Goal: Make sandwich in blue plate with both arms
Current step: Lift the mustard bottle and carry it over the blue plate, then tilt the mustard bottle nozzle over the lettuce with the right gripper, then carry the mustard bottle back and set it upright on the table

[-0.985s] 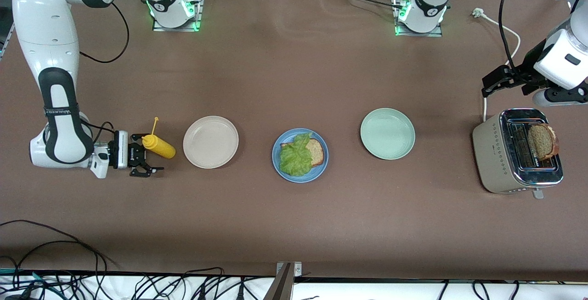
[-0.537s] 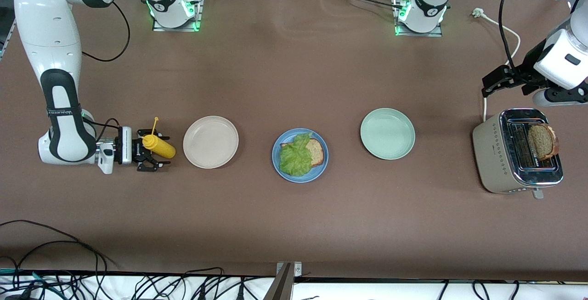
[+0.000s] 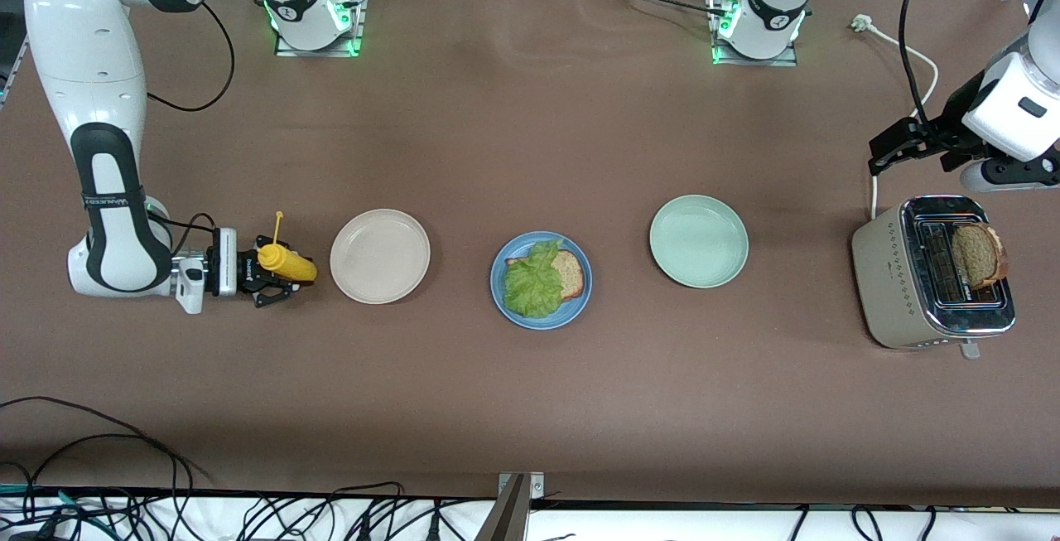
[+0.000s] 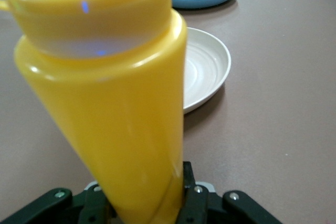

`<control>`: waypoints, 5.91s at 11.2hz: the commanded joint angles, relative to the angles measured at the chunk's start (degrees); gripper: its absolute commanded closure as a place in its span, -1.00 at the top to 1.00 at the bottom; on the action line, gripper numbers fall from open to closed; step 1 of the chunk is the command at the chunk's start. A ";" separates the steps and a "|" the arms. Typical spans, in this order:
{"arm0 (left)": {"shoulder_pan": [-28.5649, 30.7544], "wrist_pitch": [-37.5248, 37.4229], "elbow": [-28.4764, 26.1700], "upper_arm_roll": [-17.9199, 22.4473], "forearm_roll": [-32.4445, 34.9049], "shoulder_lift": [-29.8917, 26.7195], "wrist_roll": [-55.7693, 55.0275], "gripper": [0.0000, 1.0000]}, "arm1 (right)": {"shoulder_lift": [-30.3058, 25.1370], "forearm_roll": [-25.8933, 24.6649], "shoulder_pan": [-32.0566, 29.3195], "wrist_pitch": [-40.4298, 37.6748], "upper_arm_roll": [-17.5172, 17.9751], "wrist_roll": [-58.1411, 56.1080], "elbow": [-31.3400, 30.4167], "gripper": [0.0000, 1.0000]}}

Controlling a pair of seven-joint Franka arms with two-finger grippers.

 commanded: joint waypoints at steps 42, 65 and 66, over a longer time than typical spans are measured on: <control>0.34 0.33 -0.52 0.18 -0.78 -0.81 0.99 1.00 | -9.13 -86.50 55.00 27.31 -6.47 124.08 -3.01 -1.00; 0.60 7.63 0.54 14.93 -2.98 8.94 11.62 1.00 | -15.04 -24.64 -9.42 -0.82 16.39 29.90 1.03 -1.00; 0.60 7.71 0.54 15.90 -3.16 9.82 11.62 1.00 | -13.55 -22.35 -10.30 -0.82 16.39 26.03 1.21 -1.00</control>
